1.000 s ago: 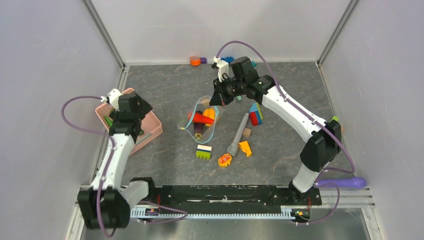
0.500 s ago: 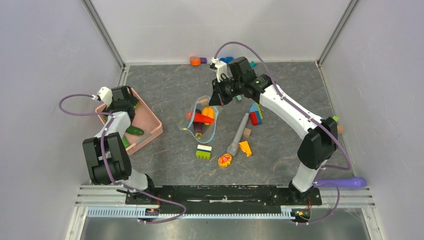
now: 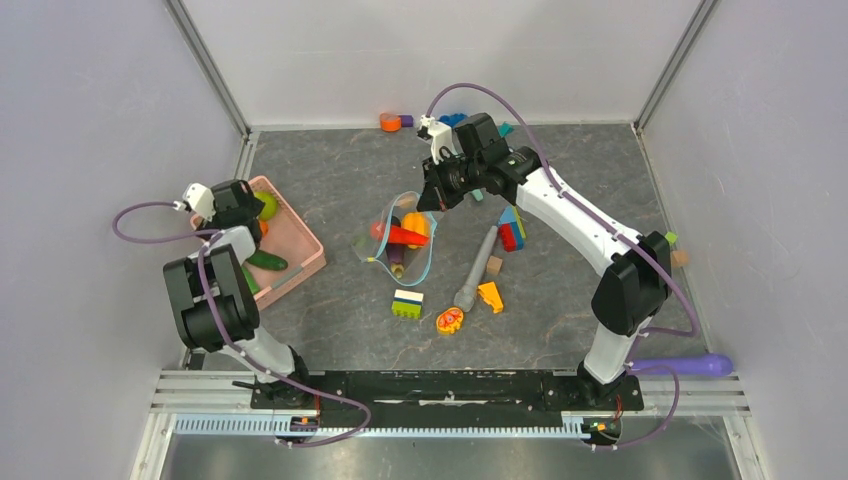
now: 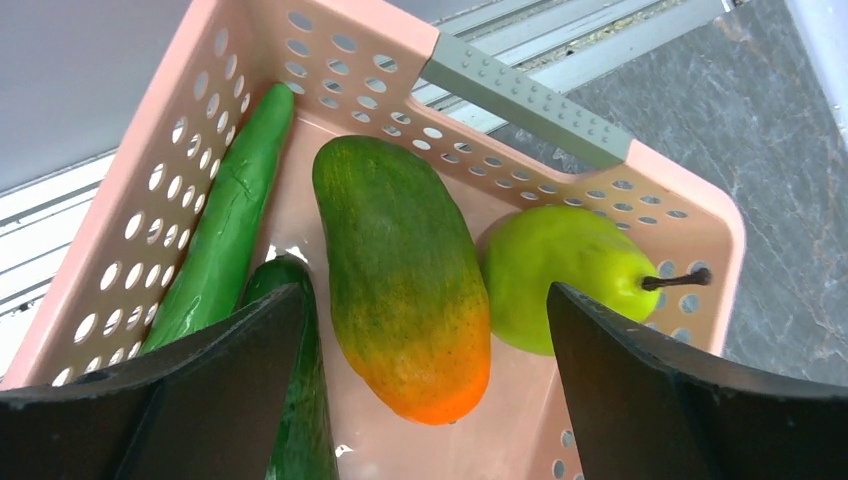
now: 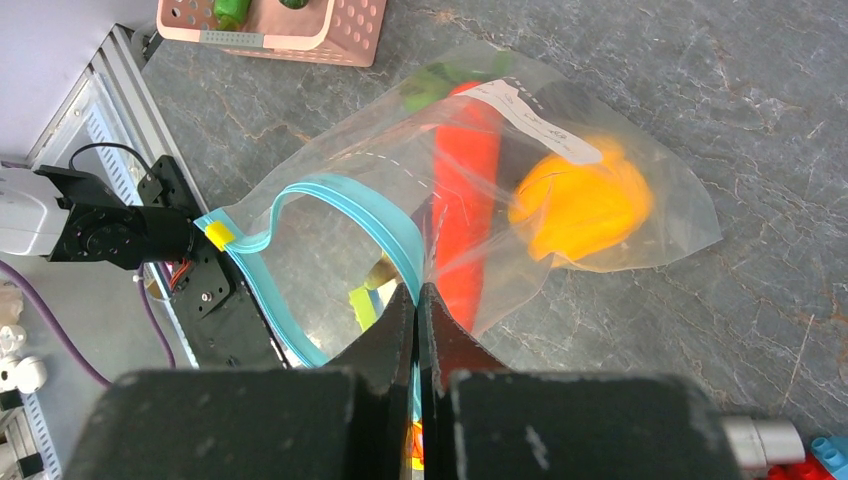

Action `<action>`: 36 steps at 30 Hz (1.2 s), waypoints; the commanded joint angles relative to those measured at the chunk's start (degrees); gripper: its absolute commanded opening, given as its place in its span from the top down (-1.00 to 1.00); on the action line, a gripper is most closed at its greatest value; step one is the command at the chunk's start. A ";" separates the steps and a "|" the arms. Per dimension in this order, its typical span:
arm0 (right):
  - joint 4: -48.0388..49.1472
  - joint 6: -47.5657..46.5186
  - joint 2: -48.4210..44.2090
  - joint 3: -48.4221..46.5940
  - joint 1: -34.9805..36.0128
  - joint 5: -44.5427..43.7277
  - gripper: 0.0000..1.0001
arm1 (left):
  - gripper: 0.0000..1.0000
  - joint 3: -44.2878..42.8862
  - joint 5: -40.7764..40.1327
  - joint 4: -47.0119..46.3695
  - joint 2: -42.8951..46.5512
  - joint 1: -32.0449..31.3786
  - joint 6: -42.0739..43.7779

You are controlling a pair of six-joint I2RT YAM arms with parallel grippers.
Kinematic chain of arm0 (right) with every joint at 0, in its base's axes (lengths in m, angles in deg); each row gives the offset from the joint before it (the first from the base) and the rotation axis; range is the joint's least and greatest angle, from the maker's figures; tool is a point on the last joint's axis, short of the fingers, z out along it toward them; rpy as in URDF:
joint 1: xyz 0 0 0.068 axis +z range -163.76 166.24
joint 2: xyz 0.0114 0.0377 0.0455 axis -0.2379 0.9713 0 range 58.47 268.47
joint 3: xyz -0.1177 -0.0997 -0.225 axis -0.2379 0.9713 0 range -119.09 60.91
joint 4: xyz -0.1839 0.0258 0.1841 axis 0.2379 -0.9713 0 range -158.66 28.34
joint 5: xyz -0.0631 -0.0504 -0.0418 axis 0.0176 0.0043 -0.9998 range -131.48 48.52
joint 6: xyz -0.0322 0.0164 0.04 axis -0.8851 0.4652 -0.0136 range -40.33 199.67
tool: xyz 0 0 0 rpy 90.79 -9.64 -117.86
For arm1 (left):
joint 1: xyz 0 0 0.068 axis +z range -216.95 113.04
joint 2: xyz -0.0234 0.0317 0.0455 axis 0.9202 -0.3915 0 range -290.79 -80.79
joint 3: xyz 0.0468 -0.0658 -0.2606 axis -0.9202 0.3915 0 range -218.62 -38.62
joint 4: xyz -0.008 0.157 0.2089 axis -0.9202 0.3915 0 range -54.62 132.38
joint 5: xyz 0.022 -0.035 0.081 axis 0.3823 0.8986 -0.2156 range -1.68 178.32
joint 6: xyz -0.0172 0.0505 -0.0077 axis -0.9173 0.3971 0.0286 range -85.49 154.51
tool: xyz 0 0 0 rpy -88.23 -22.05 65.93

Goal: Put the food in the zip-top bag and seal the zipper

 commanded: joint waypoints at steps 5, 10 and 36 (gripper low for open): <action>0.69 -0.97 0.74 -3.05 -0.18 0.78 1.00 | -0.83 -1.31 -1.01 -3.85 -5.69 0.18 -0.26; 0.74 -0.69 1.38 -3.23 -0.11 1.63 1.00 | -0.77 -4.81 -1.23 1.40 -8.88 0.40 -1.19; 0.71 -1.14 -4.05 -0.85 -0.11 0.72 1.00 | 0.51 -1.00 15.21 6.73 13.42 -0.42 -2.43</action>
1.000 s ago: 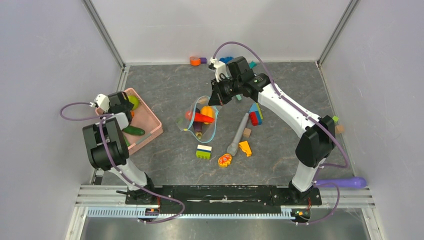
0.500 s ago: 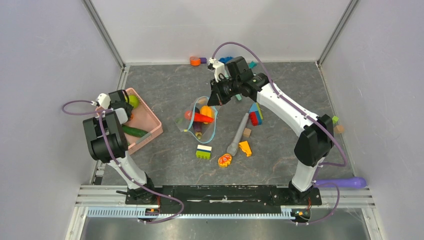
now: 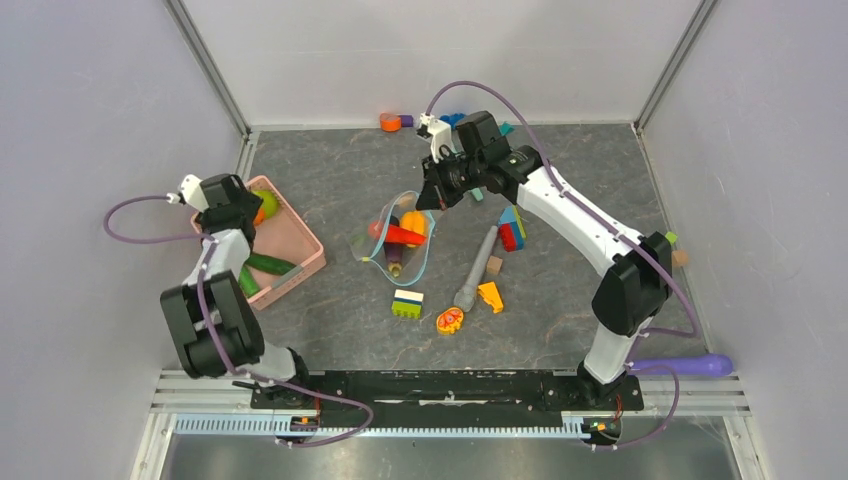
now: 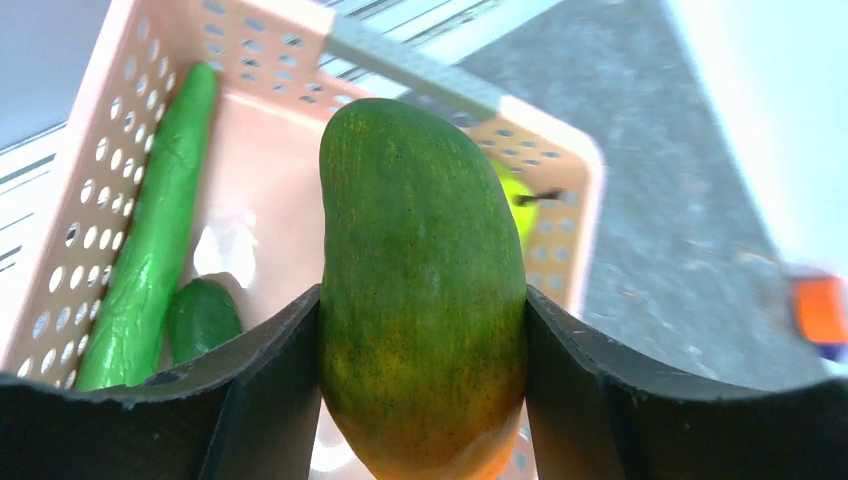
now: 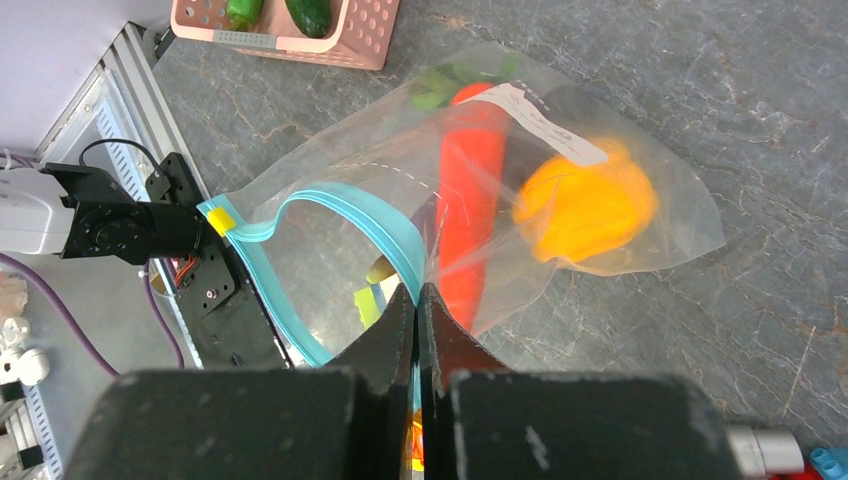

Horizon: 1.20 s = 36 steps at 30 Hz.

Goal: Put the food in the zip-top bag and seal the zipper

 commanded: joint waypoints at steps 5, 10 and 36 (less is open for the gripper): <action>1.74 0.15 -5.82 1.21 0.06 -1.61 1.00 | 0.51 1.98 14.01 5.39 24.01 -10.53 1.37; 1.83 0.22 -6.35 1.69 0.29 -1.65 1.00 | 0.41 4.34 26.19 3.02 39.47 -30.12 7.91; 2.00 -1.00 -7.84 2.22 1.01 -0.82 1.00 | 0.43 8.45 15.97 9.19 34.40 -62.96 21.22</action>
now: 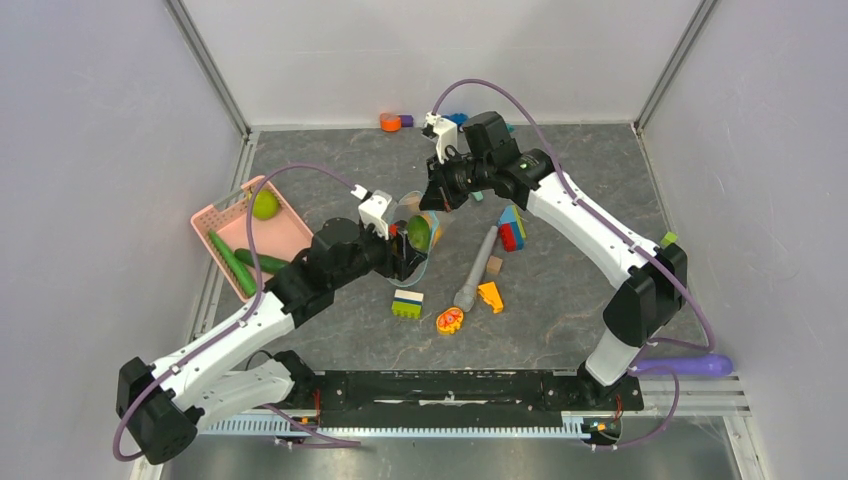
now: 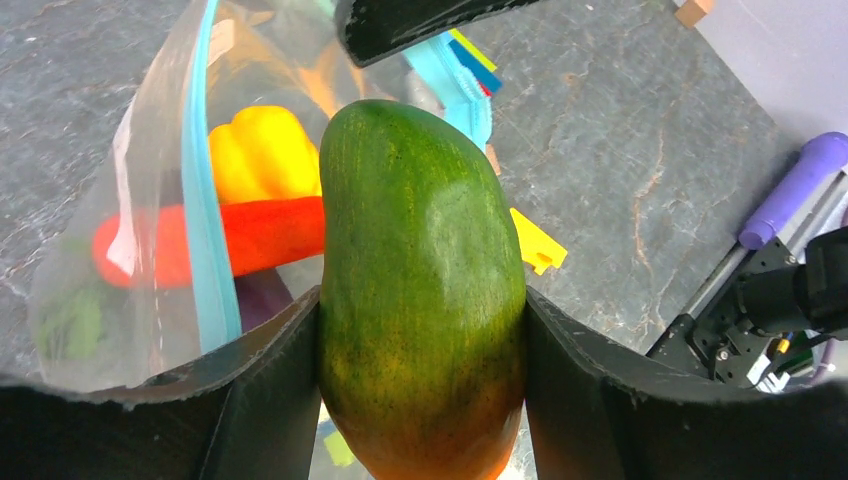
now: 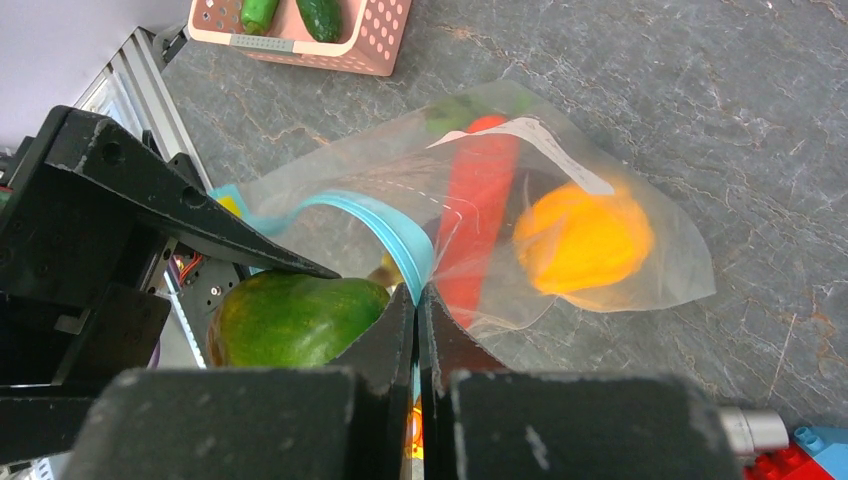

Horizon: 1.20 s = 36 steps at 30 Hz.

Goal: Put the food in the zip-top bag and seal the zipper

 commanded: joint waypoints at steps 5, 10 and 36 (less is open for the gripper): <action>1.93 -0.72 -2.92 -0.08 0.31 0.54 1.00 | 0.43 2.51 -10.43 0.38 2.02 -0.28 -4.30; 2.71 -0.26 -2.81 0.45 0.39 1.30 1.00 | 0.28 -0.37 -28.41 4.94 -1.81 -0.26 -12.33; 2.64 -1.32 -4.08 0.65 0.84 1.36 1.00 | -0.99 -3.06 -28.24 15.14 8.05 -0.59 -20.45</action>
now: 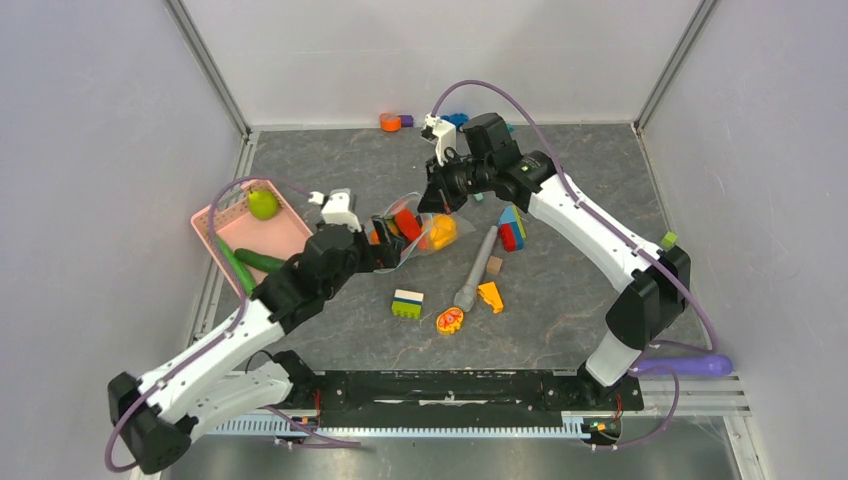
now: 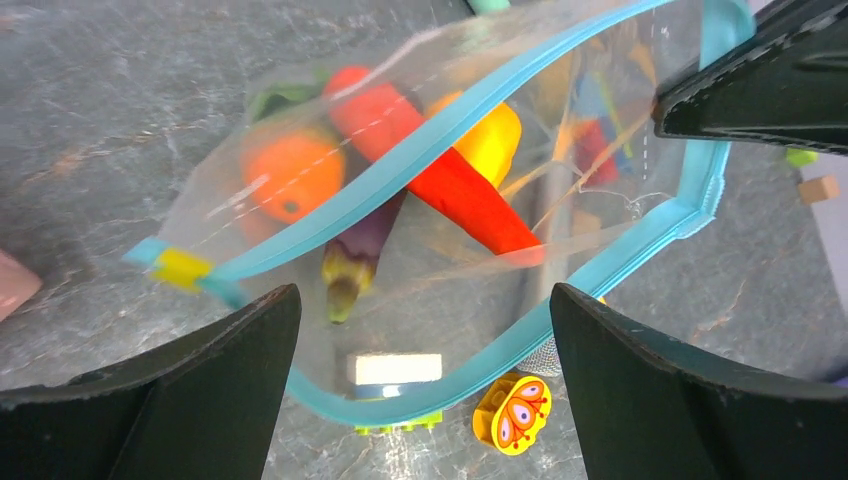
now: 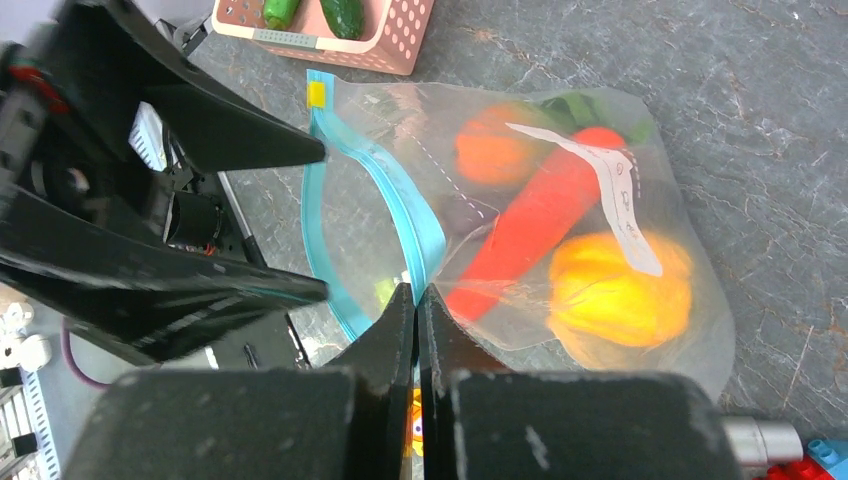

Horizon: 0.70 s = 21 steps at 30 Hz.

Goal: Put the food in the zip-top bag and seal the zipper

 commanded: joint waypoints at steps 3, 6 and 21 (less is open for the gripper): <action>1.91 -1.55 -3.08 -0.52 0.25 -0.46 1.00 | -0.99 -2.51 -14.66 12.46 10.15 -0.05 -5.86; 0.60 -2.16 -3.20 -1.39 0.33 -0.91 1.00 | -0.99 -4.57 -24.59 20.87 10.85 2.21 -8.44; -0.79 -6.23 -4.71 -2.01 0.25 -5.10 1.00 | -0.99 -9.32 -8.07 23.08 -5.12 37.02 -12.72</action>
